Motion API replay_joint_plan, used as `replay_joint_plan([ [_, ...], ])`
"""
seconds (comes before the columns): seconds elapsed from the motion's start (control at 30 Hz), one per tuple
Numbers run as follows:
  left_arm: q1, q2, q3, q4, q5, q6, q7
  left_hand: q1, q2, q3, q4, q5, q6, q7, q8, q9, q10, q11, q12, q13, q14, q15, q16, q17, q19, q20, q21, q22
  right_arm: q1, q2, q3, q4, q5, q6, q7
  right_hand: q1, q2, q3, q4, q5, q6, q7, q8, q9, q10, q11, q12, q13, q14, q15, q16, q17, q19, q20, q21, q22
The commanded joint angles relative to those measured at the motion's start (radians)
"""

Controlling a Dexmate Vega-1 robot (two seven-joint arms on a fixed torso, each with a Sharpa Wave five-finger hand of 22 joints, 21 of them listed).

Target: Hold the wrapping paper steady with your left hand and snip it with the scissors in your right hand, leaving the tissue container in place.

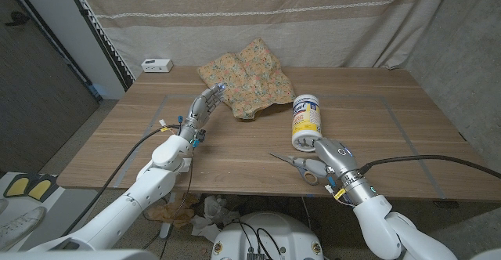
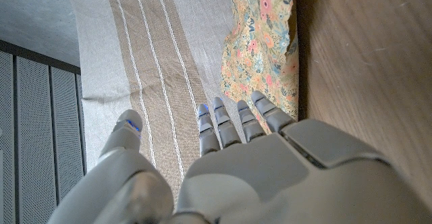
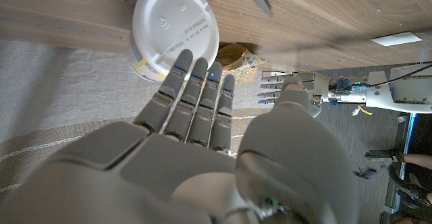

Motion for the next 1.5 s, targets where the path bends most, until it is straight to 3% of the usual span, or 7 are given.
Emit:
replay_joint_plan([
  [0.03, 0.006, -0.003, 0.001, 0.000, 0.004, -0.008, 0.002, 0.001, -0.006, -0.004, -0.002, 0.001, 0.001, 0.002, 0.003, 0.004, -0.002, 0.001, 0.003, 0.002, -0.004, -0.076, 0.002, 0.004, 0.001, -0.052, 0.007, 0.005, 0.030, -0.023, -0.048, -0.002, -0.022, -0.074, 0.005, 0.014, -0.001, 0.004, 0.002, -0.002, -0.006, 0.013, -0.007, 0.003, -0.005, 0.011, -0.004, 0.002, -0.015, -0.050, -0.008, 0.000, -0.012, 0.005, -0.003, 0.002],
  [0.5, 0.023, 0.008, -0.007, -0.025, 0.001, -0.006, 0.008, 0.000, -0.006, -0.006, -0.001, 0.001, 0.000, 0.002, 0.003, 0.004, 0.001, 0.004, 0.004, 0.002, -0.006, -0.075, 0.003, 0.004, 0.000, -0.052, 0.008, 0.005, 0.064, -0.044, -0.086, 0.003, -0.009, -0.120, 0.021, 0.011, -0.001, 0.005, 0.008, -0.006, -0.039, 0.034, -0.023, 0.003, -0.014, 0.016, -0.011, 0.002, -0.046, -0.052, -0.023, -0.001, -0.039, 0.015, -0.011, 0.001],
  [1.5, 0.035, 0.018, -0.014, -0.041, -0.005, 0.003, 0.009, -0.001, -0.006, -0.009, -0.001, 0.002, -0.001, 0.002, 0.003, 0.004, -0.002, 0.002, 0.004, 0.002, -0.008, -0.074, 0.003, 0.004, -0.001, -0.053, 0.008, 0.005, 0.136, -0.069, -0.167, 0.012, -0.011, -0.207, 0.077, 0.015, 0.004, 0.011, 0.010, -0.009, -0.050, 0.035, -0.030, 0.004, -0.021, 0.012, -0.016, 0.004, -0.073, -0.044, -0.036, -0.003, -0.071, 0.025, -0.022, 0.001],
])
